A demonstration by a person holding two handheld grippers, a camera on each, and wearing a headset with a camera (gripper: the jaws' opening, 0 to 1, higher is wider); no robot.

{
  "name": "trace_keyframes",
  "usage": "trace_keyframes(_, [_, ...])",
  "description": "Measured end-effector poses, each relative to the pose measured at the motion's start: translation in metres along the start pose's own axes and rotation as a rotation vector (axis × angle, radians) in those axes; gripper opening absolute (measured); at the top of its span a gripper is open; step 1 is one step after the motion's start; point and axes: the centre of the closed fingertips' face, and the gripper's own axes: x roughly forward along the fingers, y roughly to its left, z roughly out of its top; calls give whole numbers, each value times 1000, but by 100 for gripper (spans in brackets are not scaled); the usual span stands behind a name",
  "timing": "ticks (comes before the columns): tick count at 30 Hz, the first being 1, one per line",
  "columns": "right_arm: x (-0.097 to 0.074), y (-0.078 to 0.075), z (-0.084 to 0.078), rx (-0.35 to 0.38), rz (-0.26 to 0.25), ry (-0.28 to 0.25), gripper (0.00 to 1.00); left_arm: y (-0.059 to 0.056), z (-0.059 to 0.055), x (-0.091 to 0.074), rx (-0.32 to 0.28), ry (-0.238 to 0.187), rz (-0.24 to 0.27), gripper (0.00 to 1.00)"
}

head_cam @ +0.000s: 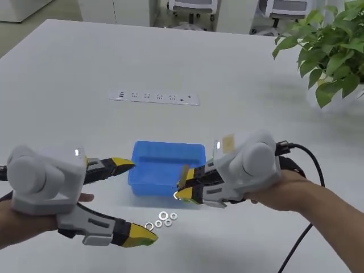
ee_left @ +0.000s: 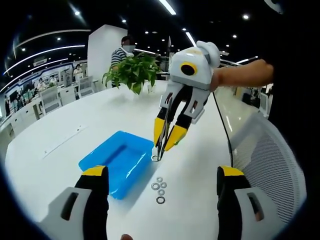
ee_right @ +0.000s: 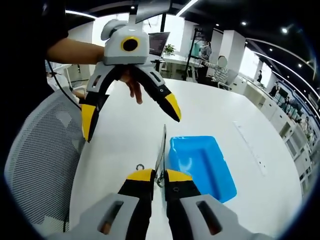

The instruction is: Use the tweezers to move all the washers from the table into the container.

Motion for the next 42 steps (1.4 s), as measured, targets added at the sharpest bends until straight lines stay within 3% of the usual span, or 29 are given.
trace_keyframes(19, [5,-46,5,-4,-33,-12,9,9,2,4,-35,-27,33,99])
trace_keyframes(42, [36,-73,-21,-21,-6,12,9,22,5,4,-30,-46,47,98])
